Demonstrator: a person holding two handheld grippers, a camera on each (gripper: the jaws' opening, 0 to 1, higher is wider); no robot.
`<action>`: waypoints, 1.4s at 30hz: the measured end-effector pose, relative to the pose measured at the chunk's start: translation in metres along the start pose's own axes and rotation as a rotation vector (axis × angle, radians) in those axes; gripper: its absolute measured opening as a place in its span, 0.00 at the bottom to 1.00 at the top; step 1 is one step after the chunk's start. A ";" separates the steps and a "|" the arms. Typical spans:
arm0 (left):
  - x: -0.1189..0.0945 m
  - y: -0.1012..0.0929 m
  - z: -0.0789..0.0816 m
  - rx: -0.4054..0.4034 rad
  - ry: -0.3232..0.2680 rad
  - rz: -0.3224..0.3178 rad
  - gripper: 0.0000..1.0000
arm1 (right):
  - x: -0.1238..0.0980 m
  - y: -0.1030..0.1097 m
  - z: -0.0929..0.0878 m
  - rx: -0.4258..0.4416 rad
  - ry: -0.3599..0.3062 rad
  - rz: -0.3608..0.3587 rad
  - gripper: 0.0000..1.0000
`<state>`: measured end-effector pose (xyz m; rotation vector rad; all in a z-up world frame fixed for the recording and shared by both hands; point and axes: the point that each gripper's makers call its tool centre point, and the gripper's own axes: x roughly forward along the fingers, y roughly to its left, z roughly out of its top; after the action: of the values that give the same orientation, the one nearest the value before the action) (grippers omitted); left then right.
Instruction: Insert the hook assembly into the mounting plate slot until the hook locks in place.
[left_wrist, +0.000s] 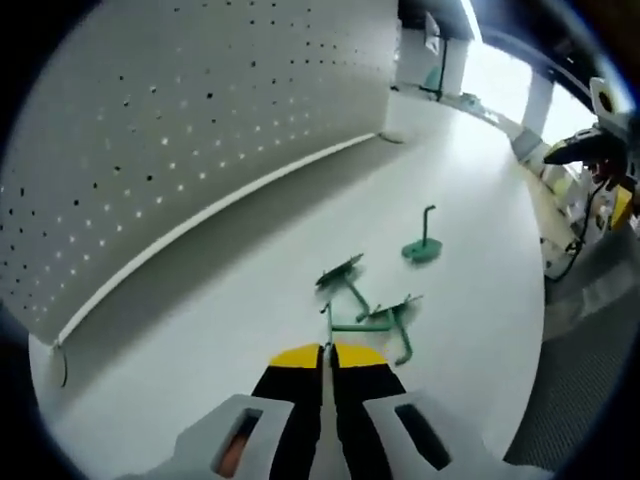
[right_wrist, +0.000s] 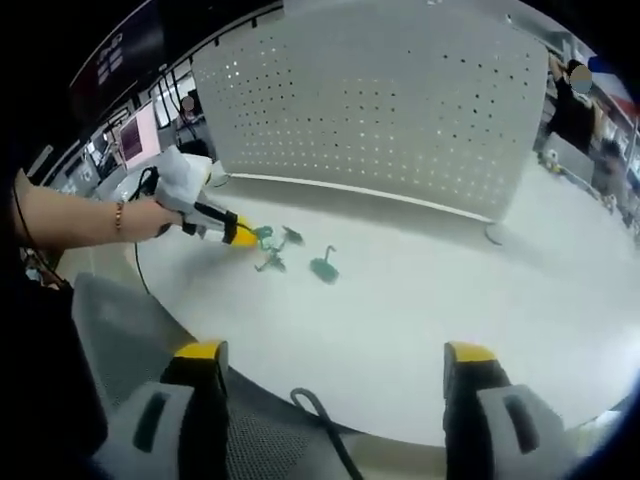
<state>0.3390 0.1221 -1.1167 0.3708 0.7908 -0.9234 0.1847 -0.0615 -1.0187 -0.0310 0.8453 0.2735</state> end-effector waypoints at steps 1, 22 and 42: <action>-0.001 0.001 -0.001 0.005 0.007 0.002 0.02 | 0.000 0.001 0.000 0.000 -0.001 0.003 0.86; -0.047 0.009 0.017 0.111 0.004 0.051 0.02 | 0.005 0.007 0.007 -0.027 -0.009 0.027 0.87; -0.121 -0.029 0.062 0.020 -0.164 0.039 0.02 | 0.010 0.051 0.057 -0.043 -0.117 0.169 0.82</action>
<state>0.2995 0.1368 -0.9837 0.3226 0.6230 -0.9133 0.2202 -0.0028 -0.9846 0.0158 0.7264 0.4482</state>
